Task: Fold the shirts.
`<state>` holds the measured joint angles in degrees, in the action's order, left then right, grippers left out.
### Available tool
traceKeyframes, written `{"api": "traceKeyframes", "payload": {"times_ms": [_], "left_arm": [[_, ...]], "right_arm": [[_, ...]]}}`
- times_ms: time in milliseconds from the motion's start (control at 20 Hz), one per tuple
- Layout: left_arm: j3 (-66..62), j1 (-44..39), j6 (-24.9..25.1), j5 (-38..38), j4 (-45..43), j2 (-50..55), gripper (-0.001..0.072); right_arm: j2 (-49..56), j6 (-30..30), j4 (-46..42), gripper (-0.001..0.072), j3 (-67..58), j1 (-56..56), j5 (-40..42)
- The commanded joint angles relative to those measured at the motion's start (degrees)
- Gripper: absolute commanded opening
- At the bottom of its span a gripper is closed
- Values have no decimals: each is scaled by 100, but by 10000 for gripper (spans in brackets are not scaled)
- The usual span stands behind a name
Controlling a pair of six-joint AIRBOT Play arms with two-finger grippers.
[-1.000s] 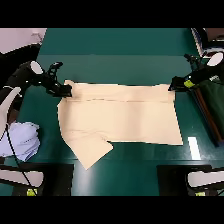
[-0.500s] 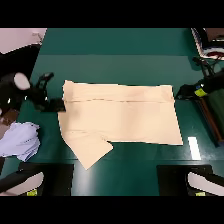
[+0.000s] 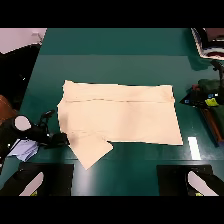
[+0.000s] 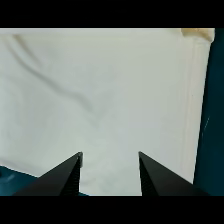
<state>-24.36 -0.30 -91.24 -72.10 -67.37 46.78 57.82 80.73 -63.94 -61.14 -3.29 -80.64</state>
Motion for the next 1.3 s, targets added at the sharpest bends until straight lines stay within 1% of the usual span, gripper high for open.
{"api": "traceKeyframes", "payload": {"times_ms": [0,50,150,300,350,450,500,600,700,800,850,900,950,1100,1250], "left_arm": [[455,-2,44,693,612,-120,542],[490,-2,157,898,817,-120,542],[490,-2,168,1167,981,-120,542],[490,-2,164,1200,1156,-120,541],[490,-2,164,1165,1263,-120,530],[485,-2,197,1134,1381,-122,120],[446,-2,332,1040,1384,-122,23],[267,-2,382,741,1335,-203,20],[2,-2,334,614,1224,-522,19],[-238,-2,249,501,986,-944,20],[-323,-2,249,428,955,-1071,21],[-380,-2,251,352,955,-1075,21],[-396,-2,258,302,955,-1073,21],[-398,-2,258,367,957,-1071,21],[-398,-2,256,367,957,-1071,22]], "right_arm": [[-114,0,144,414,42,-13,68],[-114,0,144,414,42,9,74],[-114,0,144,414,42,11,72],[-114,0,144,414,42,9,72],[-114,0,144,413,42,9,74],[-114,0,136,413,42,-7,39],[-114,0,133,413,42,-74,-57],[-114,0,42,413,52,-367,-446],[-151,0,-352,414,170,-798,-846],[-376,0,-745,414,785,-1344,-896],[-466,-2,-837,419,1224,-1648,-837],[-501,-2,-817,468,1652,-1928,-745],[-485,-2,-807,496,2070,-2184,-638],[-90,-87,-752,493,2944,-2507,-302],[367,-184,-302,490,3209,-2258,175]]}}
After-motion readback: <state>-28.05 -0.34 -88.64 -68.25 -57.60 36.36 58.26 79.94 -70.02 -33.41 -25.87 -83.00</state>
